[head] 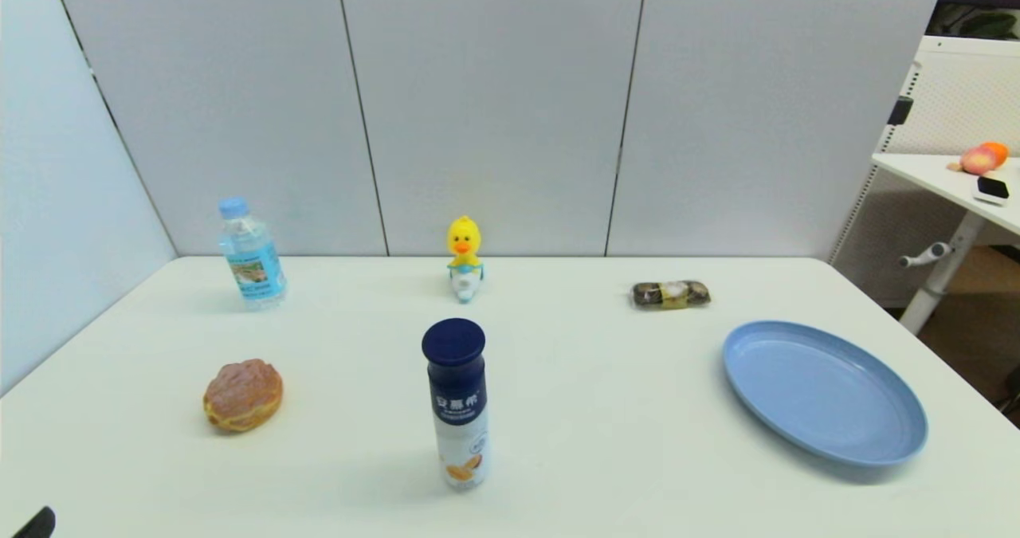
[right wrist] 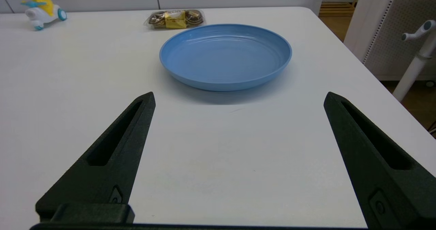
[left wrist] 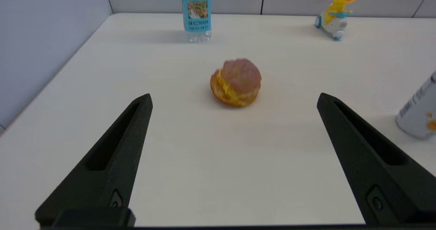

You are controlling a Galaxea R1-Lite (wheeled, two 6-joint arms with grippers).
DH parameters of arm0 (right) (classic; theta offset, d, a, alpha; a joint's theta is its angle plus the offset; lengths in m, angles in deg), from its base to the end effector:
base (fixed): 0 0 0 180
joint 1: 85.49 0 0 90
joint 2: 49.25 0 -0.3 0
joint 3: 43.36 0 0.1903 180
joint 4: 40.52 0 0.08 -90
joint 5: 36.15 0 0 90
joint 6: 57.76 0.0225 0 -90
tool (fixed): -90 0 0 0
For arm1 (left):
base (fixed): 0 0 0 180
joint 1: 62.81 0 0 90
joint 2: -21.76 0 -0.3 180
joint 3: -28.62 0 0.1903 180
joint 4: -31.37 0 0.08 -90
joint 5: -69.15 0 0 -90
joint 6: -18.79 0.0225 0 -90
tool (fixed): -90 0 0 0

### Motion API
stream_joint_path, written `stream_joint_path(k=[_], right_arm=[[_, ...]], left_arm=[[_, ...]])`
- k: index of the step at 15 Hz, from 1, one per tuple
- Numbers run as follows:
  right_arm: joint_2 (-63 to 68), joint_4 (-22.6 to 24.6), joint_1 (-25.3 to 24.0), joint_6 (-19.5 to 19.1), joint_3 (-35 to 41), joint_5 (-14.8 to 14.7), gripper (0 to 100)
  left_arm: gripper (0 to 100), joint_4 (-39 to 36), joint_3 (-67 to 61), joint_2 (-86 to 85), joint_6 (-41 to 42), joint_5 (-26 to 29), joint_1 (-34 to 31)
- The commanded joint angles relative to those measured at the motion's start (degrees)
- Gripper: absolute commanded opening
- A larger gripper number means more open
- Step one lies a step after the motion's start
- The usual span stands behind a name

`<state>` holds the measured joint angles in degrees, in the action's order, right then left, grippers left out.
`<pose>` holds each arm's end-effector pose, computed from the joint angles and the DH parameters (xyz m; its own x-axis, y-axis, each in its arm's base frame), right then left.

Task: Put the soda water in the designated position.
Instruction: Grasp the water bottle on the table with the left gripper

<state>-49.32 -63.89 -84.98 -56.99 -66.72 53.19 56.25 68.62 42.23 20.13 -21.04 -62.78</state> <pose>-0.0229 -0.0001 0.0754 0.9998 -0.0204 0.0010 0.0204 0.9997 0.0135 0.0003 0.0001 0.1590 0.9956 0.0028 -0.0932 -0.0006 0.9997 0.0236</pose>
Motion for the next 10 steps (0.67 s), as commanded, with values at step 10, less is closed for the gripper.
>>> stream_joint_path(k=[10], right_arm=[[-0.01,0.0,0.02,0.02,0.0,-0.04,100]], left_arm=[[100,-52.22,12.45,69.88,3.05,0.09,0.85]])
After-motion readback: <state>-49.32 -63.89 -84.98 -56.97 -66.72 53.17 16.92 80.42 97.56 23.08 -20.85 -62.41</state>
